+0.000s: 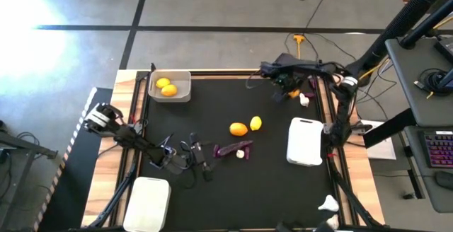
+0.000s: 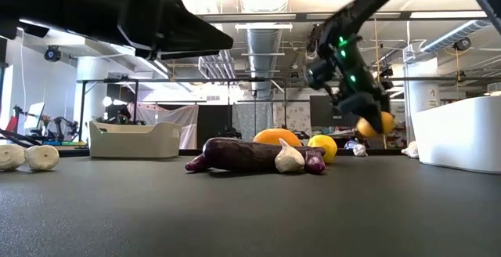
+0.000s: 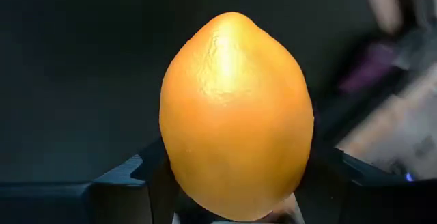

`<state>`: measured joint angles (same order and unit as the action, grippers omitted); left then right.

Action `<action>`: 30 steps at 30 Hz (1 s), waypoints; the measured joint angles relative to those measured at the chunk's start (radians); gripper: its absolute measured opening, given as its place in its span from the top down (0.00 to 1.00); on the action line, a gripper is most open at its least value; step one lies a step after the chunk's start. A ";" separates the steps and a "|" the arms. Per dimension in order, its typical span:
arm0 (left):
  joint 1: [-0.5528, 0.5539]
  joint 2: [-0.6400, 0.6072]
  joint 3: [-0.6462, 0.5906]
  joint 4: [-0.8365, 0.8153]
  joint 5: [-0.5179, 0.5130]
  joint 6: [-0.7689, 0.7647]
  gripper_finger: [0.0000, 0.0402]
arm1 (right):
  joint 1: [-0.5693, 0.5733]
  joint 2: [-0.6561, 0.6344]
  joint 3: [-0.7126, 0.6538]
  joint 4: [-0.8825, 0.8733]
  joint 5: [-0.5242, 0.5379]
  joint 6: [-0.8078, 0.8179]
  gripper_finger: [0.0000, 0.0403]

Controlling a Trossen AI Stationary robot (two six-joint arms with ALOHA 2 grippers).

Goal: Sort produce into baskets
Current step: Put the top right lemon into the top white bin

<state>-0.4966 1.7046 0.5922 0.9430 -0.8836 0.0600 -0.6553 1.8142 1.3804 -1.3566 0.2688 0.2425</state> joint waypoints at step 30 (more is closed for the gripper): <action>0.034 0.030 0.035 0.002 0.011 -0.043 0.27 | 0.345 0.114 0.004 0.742 -0.323 -0.015 0.31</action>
<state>-0.4625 1.7344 0.6277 0.9455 -0.8730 0.0174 -0.3103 1.9285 1.3845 -0.6146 -0.0540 0.2272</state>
